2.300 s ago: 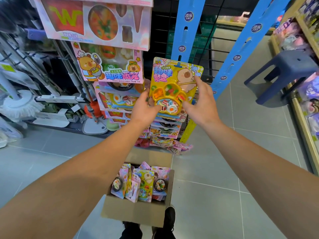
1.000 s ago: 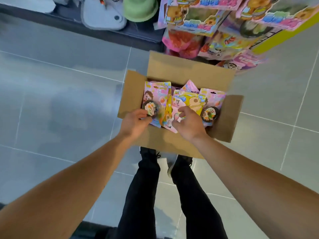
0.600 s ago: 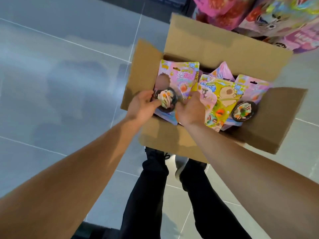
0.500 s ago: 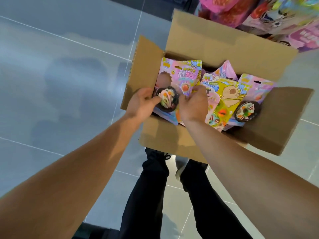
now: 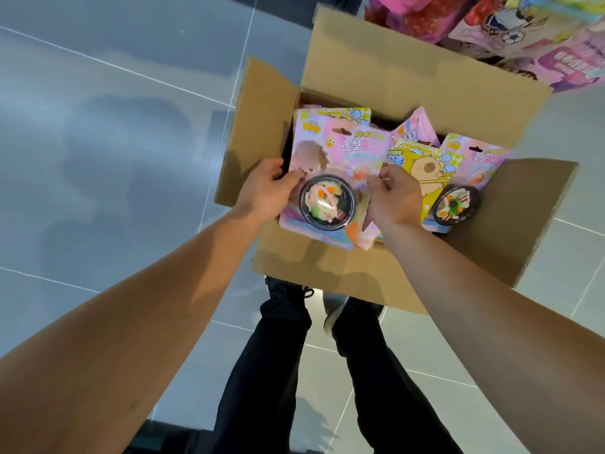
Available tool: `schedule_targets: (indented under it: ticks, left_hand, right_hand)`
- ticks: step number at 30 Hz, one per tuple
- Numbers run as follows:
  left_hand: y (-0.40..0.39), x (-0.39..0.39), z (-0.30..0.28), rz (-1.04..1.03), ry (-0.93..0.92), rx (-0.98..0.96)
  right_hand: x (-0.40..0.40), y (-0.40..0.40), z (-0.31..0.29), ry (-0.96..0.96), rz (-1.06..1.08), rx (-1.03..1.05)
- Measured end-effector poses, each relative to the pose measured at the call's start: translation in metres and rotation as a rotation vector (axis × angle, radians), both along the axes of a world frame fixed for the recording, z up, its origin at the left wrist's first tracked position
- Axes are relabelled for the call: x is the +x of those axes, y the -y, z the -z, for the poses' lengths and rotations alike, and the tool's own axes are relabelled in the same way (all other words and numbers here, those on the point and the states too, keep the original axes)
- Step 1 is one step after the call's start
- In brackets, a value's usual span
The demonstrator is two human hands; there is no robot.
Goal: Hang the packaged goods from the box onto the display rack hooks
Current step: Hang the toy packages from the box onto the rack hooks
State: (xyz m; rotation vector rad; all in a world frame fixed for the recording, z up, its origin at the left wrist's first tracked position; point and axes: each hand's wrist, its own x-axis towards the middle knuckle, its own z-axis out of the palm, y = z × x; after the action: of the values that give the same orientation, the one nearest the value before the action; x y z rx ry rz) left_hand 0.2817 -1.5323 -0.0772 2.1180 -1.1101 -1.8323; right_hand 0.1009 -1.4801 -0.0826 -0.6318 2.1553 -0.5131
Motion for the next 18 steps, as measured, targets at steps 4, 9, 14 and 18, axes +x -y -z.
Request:
schedule_targets:
  ticks: [4, 9, 14, 18]
  left_hand:
    - [-0.009, -0.013, 0.000, -0.024, -0.119, 0.059]
    - [-0.025, -0.023, -0.014, -0.030, -0.219, 0.137]
    - [-0.033, -0.034, -0.053, -0.076, -0.188, 0.072]
    - [-0.032, -0.045, -0.110, -0.044, -0.209, 0.034]
  right_hand:
    - [-0.011, -0.004, -0.008, 0.089, 0.070, 0.012]
    - [-0.023, -0.014, -0.015, 0.179, 0.247, 0.023]
    - [-0.037, -0.028, -0.059, 0.375, 0.126, 0.041]
    - [-0.050, -0.038, -0.117, 0.487, 0.093, -0.033]
